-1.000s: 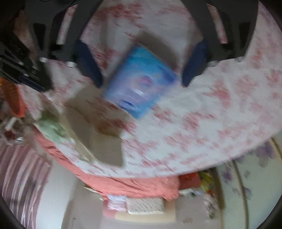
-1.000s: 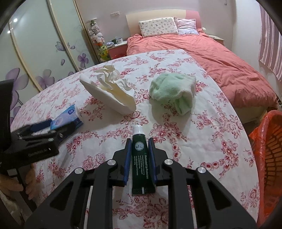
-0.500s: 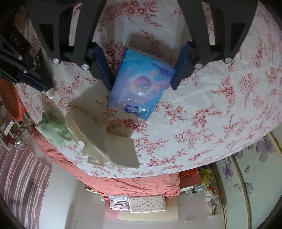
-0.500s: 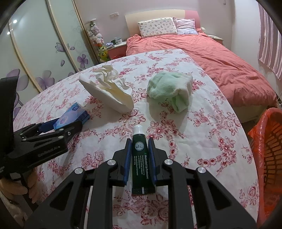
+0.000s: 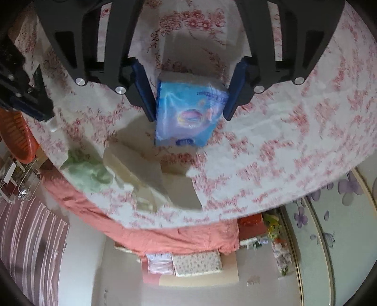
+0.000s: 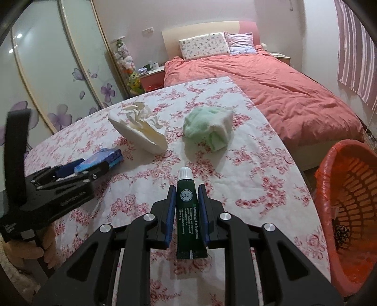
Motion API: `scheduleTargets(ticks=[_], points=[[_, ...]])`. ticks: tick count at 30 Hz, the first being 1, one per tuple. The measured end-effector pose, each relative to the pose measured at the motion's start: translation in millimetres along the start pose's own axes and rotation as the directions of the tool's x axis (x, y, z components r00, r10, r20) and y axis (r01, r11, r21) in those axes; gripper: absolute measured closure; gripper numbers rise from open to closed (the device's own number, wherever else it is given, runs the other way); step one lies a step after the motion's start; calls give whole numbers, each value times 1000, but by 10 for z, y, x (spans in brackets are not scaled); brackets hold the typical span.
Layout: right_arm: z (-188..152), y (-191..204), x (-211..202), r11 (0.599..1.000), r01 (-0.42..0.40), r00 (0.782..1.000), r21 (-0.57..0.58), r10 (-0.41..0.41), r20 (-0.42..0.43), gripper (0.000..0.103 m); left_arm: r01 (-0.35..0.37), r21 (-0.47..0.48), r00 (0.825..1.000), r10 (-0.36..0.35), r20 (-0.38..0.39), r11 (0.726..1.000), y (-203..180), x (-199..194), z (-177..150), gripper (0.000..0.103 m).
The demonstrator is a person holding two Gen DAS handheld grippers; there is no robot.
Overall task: Collect trash
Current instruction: 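Grasp the green tube with the right tool while the left tool grasps the blue tissue pack, then carry the tissue pack with the left tool and tube with the right tool into the basket, releasing both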
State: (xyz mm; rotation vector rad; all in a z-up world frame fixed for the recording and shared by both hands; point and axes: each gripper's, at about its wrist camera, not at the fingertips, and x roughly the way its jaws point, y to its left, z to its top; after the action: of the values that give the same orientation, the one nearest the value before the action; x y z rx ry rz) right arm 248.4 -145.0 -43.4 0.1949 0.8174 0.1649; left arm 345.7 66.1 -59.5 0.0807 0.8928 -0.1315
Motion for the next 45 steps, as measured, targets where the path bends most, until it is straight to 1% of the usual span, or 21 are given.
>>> scheduleTargets(ticks=[2,5,8,10,11,12,13,15,19,25,30,32,37,39,40,41,42,43,45], points=[[-28,-26,-4,1000,4,1000,5,-3,-5,84,10,-18,1000,-11,-19,1000,4,54,-18,44],[-44,-55,0,1000,7,1000,6,-7,-9,84,2,-33,1000,-2,-23,999,-7,95,-21,26],[-47,-87,9,1000,7,1000,12,-6,-11,84,2,-55,999,-3,-32,998,-7,140,30,25],[-44,-100,8,1000,7,1000,16,-7,-10,84,0,-70,999,-2,-35,998,-4,176,55,28],[-55,-104,-2,1000,7,1000,18,-7,-9,84,-6,-68,1000,4,-28,998,-11,178,62,40],[-56,-109,-6,1000,7,1000,18,-7,-9,84,-11,-57,1000,10,-19,998,-23,175,71,48],[-57,-116,-8,1000,8,1000,19,-8,-8,84,-6,-55,1000,5,-18,998,-35,162,68,50],[-67,-125,-27,1000,9,1000,22,-9,-6,84,23,-75,1000,-24,-14,997,-12,135,61,51],[-77,-149,-110,1000,9,1000,27,-9,11,84,27,-89,1000,-27,6,996,-14,34,24,52],[-86,-206,-357,999,28,997,40,-31,72,84,18,-50,997,-14,80,999,-185,-337,5,52],[-132,-304,-647,997,61,987,48,-67,148,84,46,-28,991,-42,131,999,-406,-687,1,51],[-158,-370,-793,995,83,978,57,-93,185,84,54,-15,987,-52,151,998,-505,-806,-4,51],[-218,-569,-1097,986,129,955,104,-152,256,84,68,49,973,-77,218,996,-853,-1117,-50,51],[-246,-662,-1237,978,166,936,124,-196,292,84,72,69,969,-86,232,995,-967,-1183,-63,51],[-256,-683,-1265,976,176,931,127,-207,301,84,74,79,967,-91,238,994,-1034,-1213,-69,51],[-270,-723,-1321,970,203,918,132,-236,319,84,78,88,965,-97,243,993,-1092,-1236,-76,51],[-281,-747,-1359,966,221,909,136,-255,330,84,90,95,963,-111,245,991,-1164,-1260,-82,51],[-301,-802,-1429,957,253,891,144,-288,350,84,109,98,961,-130,242,989,-1233,-1281,-86,51],[-327,-857,-1489,949,275,877,154,-313,365,84,134,102,958,-155,240,986,-1328,-1305,-86,51]])
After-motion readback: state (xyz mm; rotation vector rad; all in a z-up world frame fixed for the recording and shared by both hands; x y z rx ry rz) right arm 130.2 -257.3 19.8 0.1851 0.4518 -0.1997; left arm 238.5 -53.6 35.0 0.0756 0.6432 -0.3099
